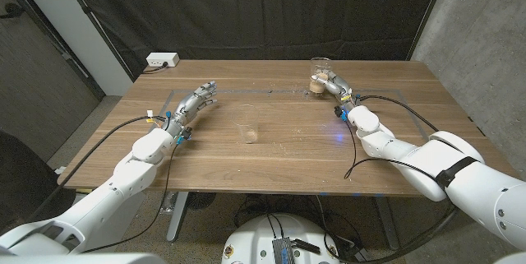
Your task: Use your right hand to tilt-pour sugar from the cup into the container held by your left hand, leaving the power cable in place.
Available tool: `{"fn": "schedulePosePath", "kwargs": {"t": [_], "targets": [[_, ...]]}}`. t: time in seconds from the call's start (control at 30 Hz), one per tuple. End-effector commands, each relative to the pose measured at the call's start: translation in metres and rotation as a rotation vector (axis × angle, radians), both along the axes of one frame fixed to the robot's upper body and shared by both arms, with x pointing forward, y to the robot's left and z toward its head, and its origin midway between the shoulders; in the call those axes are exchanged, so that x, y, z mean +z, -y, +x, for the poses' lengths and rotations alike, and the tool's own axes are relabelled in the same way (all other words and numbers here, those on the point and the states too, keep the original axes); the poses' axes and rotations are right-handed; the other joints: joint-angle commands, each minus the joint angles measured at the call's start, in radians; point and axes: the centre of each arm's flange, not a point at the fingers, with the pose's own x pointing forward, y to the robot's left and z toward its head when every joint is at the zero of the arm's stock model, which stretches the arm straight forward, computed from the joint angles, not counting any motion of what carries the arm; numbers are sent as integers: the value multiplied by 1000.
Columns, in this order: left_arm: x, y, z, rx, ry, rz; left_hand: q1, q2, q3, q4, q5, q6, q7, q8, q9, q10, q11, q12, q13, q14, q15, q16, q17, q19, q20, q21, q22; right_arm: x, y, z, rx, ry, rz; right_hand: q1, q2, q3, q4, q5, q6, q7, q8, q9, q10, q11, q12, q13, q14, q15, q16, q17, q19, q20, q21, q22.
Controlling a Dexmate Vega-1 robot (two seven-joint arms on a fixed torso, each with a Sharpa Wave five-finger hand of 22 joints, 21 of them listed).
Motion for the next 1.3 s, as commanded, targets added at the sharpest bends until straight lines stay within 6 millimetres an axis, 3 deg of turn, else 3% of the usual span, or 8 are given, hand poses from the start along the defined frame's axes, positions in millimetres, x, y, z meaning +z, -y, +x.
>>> {"fn": "schedulePosePath", "kwargs": {"t": [0.03, 0.37, 0.53, 1.1, 1.3], "targets": [[2, 1, -4, 0, 10, 17, 11, -2, 4, -6, 7, 0, -5, 0, 1, 6, 1, 0, 3, 9, -73, -2, 1, 12, 0, 3, 3, 15, 9, -9, 57, 60, 73, 21, 7, -2, 4, -6, 15, 1, 17, 12, 28, 2, 23, 17, 25, -186, 10, 12, 24, -93, 16, 3], [4, 2, -6, -4, 16, 21, 11, -2, 5, -7, 7, -1, -5, -1, 1, 5, 2, -1, 3, 9, -73, -2, 1, 11, 0, 3, 3, 28, 24, -31, 153, 172, 58, 31, 6, -8, 9, -13, 53, 10, 52, 30, 76, 4, 60, 45, 81, -187, 16, 21, 60, -89, 37, 7], [3, 2, -6, 2, 15, 22, 12, -2, 5, -7, 7, 0, -6, -1, 1, 4, -1, -2, 4, 8, -73, -3, 1, 11, 0, 2, 3, 33, 33, -40, 217, 105, 49, 32, 7, -11, 12, -17, 75, 19, 71, 39, 108, -1, 80, 58, 122, -187, 19, 25, 88, -84, 52, 9], [3, 5, -6, -2, 16, 22, 15, -4, 6, -10, 7, 1, -7, -2, 1, 3, -1, -3, 5, 9, -74, -3, 2, 11, 1, 2, 4, 33, 51, -62, 210, 77, 105, 38, 4, -13, 13, -23, 79, 28, 84, 48, 117, 14, 89, 72, 135, -187, 8, 27, 89, -83, 57, 11], [7, 3, -5, -13, 5, 83, 16, -5, 6, -11, 6, 1, -7, -1, 1, 4, -1, -3, 5, 9, -73, -3, 2, 12, 2, 2, 4, 42, 59, -68, 196, 98, 103, 39, 3, -14, 14, -25, 84, 29, 89, 51, 118, 7, 90, 75, 138, -187, 3, 28, 89, -83, 59, 12]]}}
